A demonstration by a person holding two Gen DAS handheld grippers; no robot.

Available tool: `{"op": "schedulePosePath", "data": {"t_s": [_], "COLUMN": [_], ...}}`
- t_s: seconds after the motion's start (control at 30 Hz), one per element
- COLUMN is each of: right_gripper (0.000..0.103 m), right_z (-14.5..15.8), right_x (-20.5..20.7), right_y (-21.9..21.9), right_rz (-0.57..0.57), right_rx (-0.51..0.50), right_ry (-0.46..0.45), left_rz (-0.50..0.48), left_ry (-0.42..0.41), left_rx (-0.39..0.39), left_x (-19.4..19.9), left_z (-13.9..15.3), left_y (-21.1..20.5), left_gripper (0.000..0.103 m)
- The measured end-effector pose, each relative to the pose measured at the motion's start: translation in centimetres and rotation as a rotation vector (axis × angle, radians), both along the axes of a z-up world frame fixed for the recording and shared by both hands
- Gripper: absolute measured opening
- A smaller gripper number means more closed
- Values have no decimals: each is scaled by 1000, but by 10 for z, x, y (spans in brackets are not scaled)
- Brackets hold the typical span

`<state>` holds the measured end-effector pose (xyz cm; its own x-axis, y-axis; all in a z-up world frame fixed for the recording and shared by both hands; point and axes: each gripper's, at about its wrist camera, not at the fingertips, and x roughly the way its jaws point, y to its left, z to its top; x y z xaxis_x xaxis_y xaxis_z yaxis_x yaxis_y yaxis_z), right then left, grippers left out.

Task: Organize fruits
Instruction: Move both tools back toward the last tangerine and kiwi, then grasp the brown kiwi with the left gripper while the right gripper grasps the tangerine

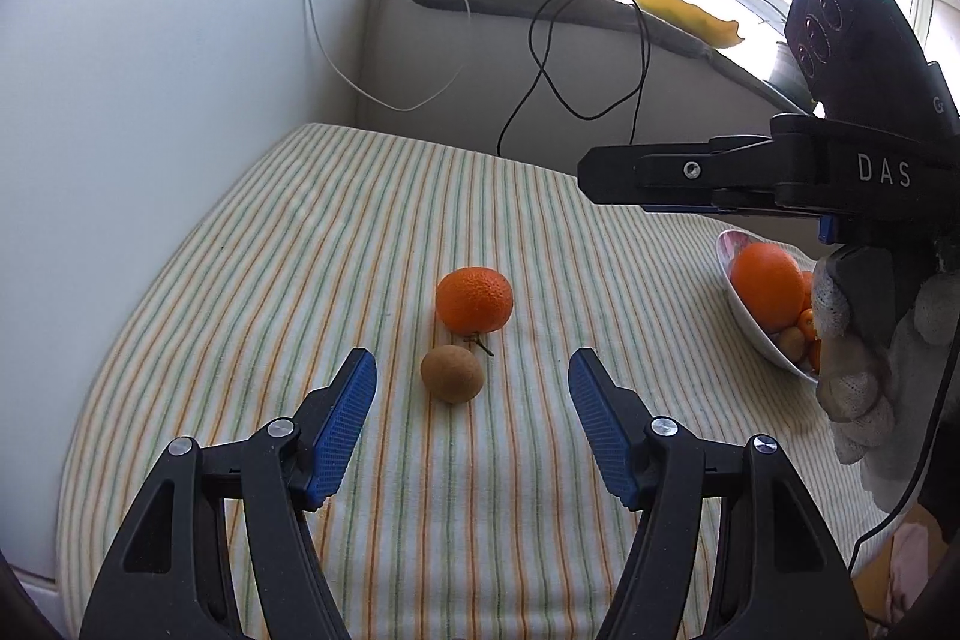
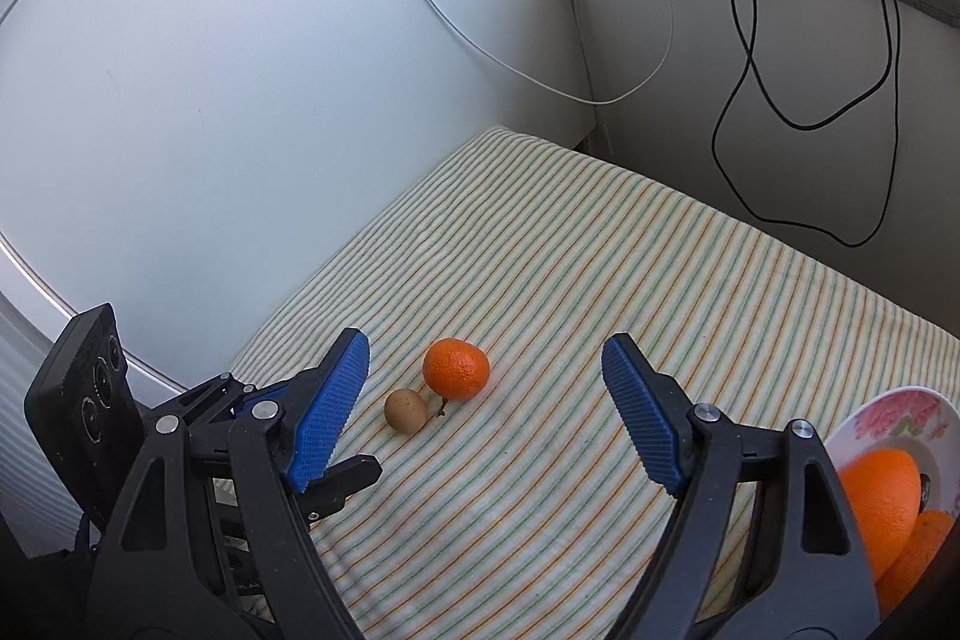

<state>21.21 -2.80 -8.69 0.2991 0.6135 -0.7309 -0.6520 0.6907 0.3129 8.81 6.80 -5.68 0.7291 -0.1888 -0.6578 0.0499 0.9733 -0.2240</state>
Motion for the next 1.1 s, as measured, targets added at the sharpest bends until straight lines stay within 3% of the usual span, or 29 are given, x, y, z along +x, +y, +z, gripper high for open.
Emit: {"op": "schedulePosePath", "data": {"t_s": [0.33,0.63,0.87,0.97,1.1], "right_gripper": [76,61,59,51,50], "right_z": [-25,-55,-68,-72,-76], "right_x": [12,25,29,31,30], "right_y": [22,39,45,48,51], "right_rz": [34,42,35,42,48], "right_rx": [0,21,14,12,7], "right_ry": [82,213,242,258,263], "left_rz": [-23,-21,-34,-38,-39], "left_ry": [25,50,69,77,87], "left_rx": [-17,-45,-45,-41,-39], "left_x": [9,17,23,26,30], "left_z": [-7,-16,-22,-23,-25], "left_y": [1,7,5,5,5], "left_gripper": [54,51,46,43,41]}}
